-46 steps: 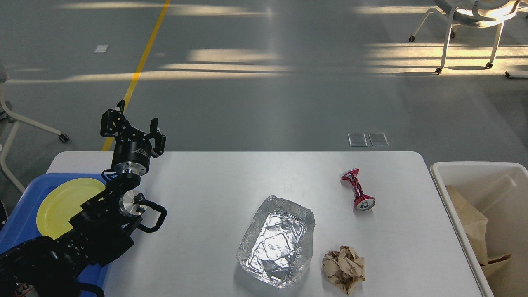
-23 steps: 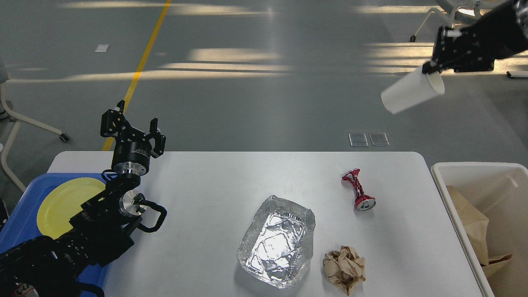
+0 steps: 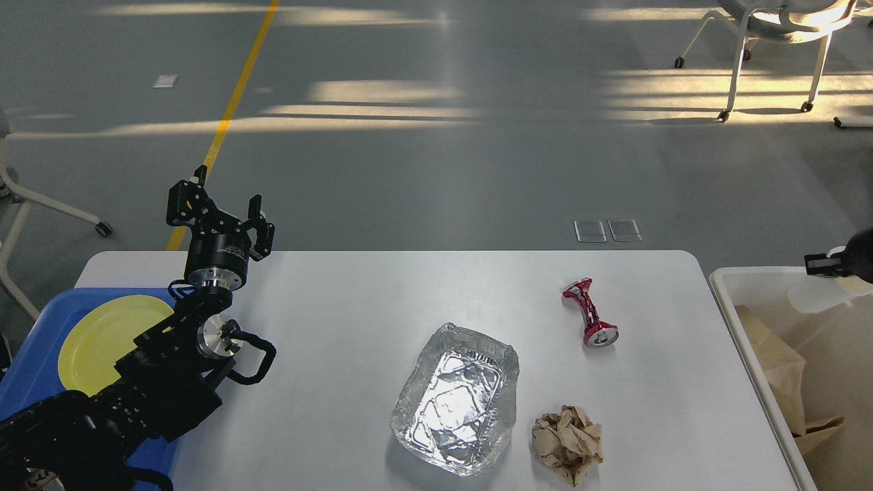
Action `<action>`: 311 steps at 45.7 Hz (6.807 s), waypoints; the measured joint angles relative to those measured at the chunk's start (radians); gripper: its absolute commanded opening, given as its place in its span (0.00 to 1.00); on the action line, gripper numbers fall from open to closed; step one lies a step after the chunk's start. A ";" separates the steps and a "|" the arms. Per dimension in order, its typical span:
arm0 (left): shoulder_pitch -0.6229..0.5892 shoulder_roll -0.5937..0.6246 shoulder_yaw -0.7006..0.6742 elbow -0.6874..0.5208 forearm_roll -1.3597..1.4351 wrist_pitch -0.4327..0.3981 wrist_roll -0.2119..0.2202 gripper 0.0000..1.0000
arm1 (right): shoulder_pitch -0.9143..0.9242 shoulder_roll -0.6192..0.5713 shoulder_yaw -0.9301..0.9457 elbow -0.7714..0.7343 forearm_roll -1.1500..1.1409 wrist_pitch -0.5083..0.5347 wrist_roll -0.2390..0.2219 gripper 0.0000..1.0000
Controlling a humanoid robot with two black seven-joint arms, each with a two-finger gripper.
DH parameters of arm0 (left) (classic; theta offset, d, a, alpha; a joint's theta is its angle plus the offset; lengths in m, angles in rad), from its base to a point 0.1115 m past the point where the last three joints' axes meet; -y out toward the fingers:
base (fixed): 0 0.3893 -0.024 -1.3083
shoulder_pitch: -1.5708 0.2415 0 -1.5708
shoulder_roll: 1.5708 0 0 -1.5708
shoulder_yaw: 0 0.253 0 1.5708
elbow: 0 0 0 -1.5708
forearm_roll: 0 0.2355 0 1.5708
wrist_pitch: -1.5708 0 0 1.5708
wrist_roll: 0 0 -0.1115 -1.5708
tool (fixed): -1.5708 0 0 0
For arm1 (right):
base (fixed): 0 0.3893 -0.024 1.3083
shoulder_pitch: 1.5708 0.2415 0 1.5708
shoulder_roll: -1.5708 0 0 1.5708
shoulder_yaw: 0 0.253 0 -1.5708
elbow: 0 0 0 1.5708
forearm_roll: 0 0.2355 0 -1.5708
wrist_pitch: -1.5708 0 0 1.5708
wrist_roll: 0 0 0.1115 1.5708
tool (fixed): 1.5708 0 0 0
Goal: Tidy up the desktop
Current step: 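Carry the paper cup over the white bin and release it, then lower the right gripper onto the red crushed can, then close the right gripper on the red can, then lift the red can and drop it into the white bin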
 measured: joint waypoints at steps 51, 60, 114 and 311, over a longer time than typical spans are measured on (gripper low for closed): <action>0.000 0.000 0.000 0.000 0.000 0.000 0.000 0.97 | 0.776 -0.034 0.207 0.437 0.329 0.489 0.004 1.00; 0.000 0.000 0.000 0.000 0.000 0.000 0.000 0.97 | 1.091 -0.019 0.218 0.571 0.329 0.611 -0.001 1.00; 0.000 0.000 0.000 0.000 0.000 0.000 0.000 0.97 | 0.240 0.354 0.280 0.385 0.254 0.033 -0.207 1.00; 0.000 0.000 0.000 0.000 0.000 0.000 0.000 0.97 | 0.975 -0.161 0.416 0.499 0.118 0.614 -0.183 0.53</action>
